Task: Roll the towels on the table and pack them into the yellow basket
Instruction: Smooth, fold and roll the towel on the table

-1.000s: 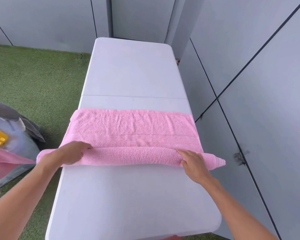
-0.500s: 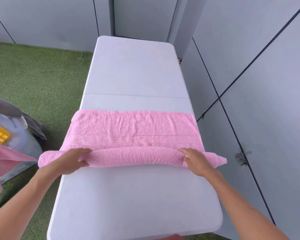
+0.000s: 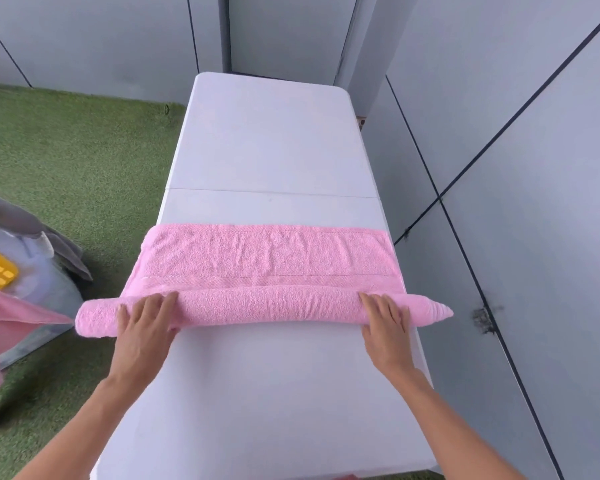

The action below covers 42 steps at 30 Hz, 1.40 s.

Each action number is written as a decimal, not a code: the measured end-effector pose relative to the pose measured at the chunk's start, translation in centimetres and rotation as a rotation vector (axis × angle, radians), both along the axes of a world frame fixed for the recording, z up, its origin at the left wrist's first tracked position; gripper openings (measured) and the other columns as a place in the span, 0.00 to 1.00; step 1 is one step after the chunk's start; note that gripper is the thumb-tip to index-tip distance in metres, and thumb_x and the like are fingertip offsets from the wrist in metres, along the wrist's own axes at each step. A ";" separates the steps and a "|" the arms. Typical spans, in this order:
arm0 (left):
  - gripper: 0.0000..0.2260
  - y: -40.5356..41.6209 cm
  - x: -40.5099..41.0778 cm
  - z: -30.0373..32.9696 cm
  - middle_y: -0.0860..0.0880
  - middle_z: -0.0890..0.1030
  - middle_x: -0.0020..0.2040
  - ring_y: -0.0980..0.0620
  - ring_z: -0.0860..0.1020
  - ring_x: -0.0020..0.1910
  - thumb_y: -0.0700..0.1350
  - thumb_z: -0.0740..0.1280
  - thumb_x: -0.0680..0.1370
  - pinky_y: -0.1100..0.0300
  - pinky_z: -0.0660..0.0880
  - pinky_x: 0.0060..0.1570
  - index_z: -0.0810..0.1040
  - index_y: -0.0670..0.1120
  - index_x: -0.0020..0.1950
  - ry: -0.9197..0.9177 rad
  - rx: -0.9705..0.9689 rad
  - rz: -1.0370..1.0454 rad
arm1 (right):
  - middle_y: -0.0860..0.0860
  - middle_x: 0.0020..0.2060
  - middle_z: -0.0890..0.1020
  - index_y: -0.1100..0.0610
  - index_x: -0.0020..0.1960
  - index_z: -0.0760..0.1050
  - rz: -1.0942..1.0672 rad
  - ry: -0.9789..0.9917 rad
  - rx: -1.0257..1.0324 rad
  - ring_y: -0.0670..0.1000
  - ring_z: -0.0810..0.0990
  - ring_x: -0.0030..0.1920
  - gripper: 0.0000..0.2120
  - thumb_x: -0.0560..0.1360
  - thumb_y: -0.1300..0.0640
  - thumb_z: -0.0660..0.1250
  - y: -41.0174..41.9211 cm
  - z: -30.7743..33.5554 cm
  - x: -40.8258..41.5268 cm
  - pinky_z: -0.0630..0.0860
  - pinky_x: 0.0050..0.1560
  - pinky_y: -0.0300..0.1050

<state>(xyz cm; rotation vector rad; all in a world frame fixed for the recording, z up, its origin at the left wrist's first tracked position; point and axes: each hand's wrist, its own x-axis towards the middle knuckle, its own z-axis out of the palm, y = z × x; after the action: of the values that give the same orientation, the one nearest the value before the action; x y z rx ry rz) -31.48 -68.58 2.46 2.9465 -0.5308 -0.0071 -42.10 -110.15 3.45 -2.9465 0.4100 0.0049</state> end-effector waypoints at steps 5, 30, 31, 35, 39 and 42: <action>0.23 0.4 2.1 1.0 0.43 0.77 0.55 0.38 0.75 0.54 0.43 0.73 0.72 0.37 0.69 0.55 0.74 0.44 0.66 0.228 0.074 0.046 | 0.49 0.59 0.74 0.50 0.70 0.66 0.110 0.199 0.000 0.55 0.68 0.65 0.23 0.76 0.64 0.62 -1.8 2.5 2.3 0.61 0.66 0.54; 0.22 1.9 5.1 2.2 0.50 0.76 0.61 0.46 0.73 0.63 0.39 0.68 0.76 0.50 0.64 0.65 0.72 0.49 0.69 0.460 -0.048 -0.086 | 0.48 0.59 0.73 0.48 0.65 0.68 0.101 0.518 -0.090 0.53 0.68 0.64 0.19 0.76 0.46 0.64 -2.4 4.4 3.6 0.69 0.56 0.55; 0.22 2.2 5.5 2.7 0.51 0.75 0.64 0.47 0.71 0.66 0.39 0.67 0.77 0.53 0.63 0.66 0.71 0.50 0.69 0.598 -0.065 -0.092 | 0.47 0.60 0.74 0.47 0.65 0.69 0.089 0.596 0.014 0.52 0.69 0.64 0.20 0.75 0.45 0.66 -3.2 4.8 3.9 0.69 0.58 0.55; 0.19 2.5 4.8 2.7 0.49 0.76 0.63 0.44 0.73 0.63 0.35 0.62 0.78 0.43 0.63 0.67 0.75 0.52 0.65 0.362 -0.366 -0.019 | 0.45 0.66 0.73 0.45 0.68 0.69 -0.019 0.397 0.326 0.50 0.71 0.67 0.23 0.74 0.50 0.67 -4.6 4.6 4.1 0.69 0.64 0.52; 0.23 2.3 2.2 0.9 0.49 0.70 0.70 0.43 0.65 0.72 0.55 0.57 0.78 0.40 0.52 0.71 0.68 0.50 0.72 0.140 -0.217 -0.066 | 0.45 0.69 0.68 0.47 0.72 0.65 0.075 0.070 0.186 0.53 0.61 0.74 0.21 0.80 0.49 0.59 -2.6 3.0 2.5 0.55 0.73 0.59; 0.35 2.6 1.6 0.2 0.48 0.67 0.72 0.42 0.62 0.74 0.61 0.67 0.73 0.46 0.46 0.73 0.61 0.48 0.76 0.123 -0.065 -0.141 | 0.40 0.71 0.59 0.44 0.76 0.54 0.098 0.240 0.052 0.50 0.50 0.77 0.30 0.77 0.41 0.60 -1.9 2.5 1.5 0.41 0.73 0.61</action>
<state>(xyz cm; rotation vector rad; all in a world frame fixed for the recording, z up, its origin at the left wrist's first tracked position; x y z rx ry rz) -29.88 -66.01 2.64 2.8163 -0.7045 -0.1822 -40.61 -112.07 6.00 -2.9191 0.2904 0.3782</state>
